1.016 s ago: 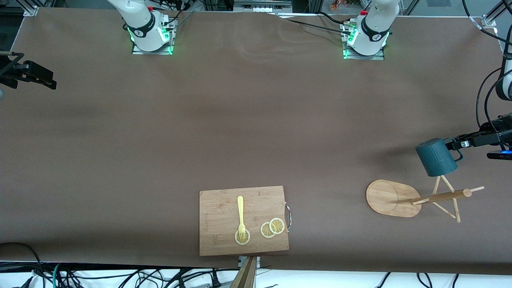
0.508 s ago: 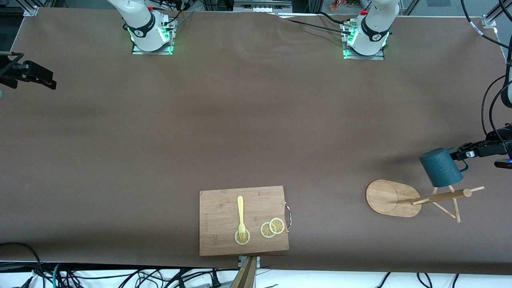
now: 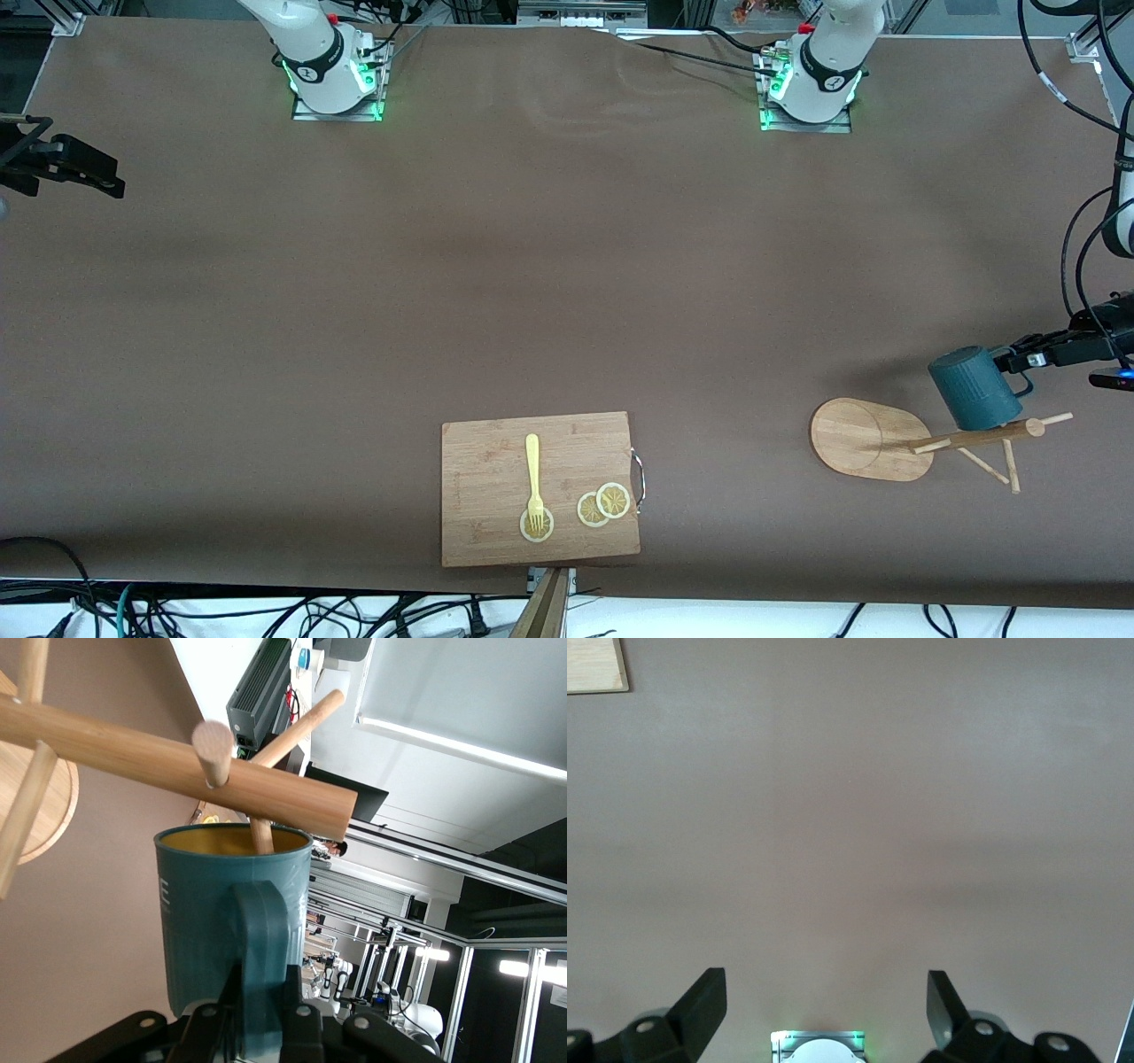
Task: Pass cup and hang on rack
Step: 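Lower the mug handle onto the rack peg with the left gripper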
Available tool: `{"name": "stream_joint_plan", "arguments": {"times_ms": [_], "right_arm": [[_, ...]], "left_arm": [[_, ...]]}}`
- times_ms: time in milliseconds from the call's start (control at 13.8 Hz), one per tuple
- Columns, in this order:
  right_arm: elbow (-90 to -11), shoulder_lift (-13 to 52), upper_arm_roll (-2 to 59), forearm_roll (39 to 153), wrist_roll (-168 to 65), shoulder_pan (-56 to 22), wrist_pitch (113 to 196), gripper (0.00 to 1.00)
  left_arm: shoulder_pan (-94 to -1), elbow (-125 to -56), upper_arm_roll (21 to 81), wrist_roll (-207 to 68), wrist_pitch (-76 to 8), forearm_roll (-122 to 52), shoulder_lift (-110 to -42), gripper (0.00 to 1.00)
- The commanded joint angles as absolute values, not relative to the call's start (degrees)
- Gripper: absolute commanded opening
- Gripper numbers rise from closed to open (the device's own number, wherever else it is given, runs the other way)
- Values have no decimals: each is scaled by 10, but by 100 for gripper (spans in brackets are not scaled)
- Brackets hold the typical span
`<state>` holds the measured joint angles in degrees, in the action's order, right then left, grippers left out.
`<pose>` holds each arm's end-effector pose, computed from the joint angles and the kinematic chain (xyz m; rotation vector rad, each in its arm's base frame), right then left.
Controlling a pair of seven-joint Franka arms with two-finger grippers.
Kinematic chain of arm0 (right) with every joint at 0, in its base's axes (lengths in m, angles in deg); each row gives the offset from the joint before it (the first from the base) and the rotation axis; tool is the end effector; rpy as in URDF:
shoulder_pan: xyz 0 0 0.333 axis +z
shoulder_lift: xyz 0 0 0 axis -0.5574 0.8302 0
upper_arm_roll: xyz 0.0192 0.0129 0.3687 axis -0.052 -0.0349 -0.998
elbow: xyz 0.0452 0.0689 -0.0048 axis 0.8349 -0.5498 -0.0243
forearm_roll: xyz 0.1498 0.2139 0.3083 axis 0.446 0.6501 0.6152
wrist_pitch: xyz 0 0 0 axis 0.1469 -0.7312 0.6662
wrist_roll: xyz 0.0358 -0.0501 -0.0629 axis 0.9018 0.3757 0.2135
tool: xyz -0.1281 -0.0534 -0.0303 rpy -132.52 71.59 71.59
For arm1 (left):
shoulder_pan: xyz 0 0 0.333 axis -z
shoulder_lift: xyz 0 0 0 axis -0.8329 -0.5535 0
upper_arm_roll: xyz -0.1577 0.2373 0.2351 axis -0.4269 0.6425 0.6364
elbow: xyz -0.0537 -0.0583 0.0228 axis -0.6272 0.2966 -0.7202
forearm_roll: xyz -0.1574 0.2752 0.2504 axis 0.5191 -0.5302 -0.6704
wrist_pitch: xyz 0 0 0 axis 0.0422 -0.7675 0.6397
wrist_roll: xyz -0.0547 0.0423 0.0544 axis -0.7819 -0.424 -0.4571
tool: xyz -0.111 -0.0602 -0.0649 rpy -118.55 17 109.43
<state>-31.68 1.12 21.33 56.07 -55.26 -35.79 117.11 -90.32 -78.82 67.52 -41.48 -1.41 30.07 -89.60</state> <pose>0.5697 -0.0143 0.6590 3.0819 0.0157 -0.1882 0.6660 0.2566 0.3251 1.6301 0.5168 0.0302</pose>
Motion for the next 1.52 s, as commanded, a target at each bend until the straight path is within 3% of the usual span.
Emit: {"name": "stream_joint_plan", "arguments": {"times_ms": [0,508,581,653,726,1089,1452], "right_arm": [[-321,5,212,561,-546,-361,1175,100],[-321,5,213,561,-543,-363,1175,100],[-321,5,213,560,-541,-363,1175,100],[-321,5,214,560,-541,-363,1175,100],[-321,5,214,560,-541,-363,1175,100],[-321,5,214,560,-545,-363,1175,100],[-321,5,214,561,-546,-363,1175,100]], "left_arm": [[-900,-763,677,-409,-17,314,-906,0],[-897,-762,678,-408,-35,312,-906,0],[-897,-757,678,-408,-42,312,-911,22],[-896,-750,678,-408,-45,312,-915,68],[-895,-744,678,-410,-47,312,-915,100],[-904,-733,682,-421,-43,304,-911,100],[-914,-697,697,-397,-8,118,-888,100]]}}
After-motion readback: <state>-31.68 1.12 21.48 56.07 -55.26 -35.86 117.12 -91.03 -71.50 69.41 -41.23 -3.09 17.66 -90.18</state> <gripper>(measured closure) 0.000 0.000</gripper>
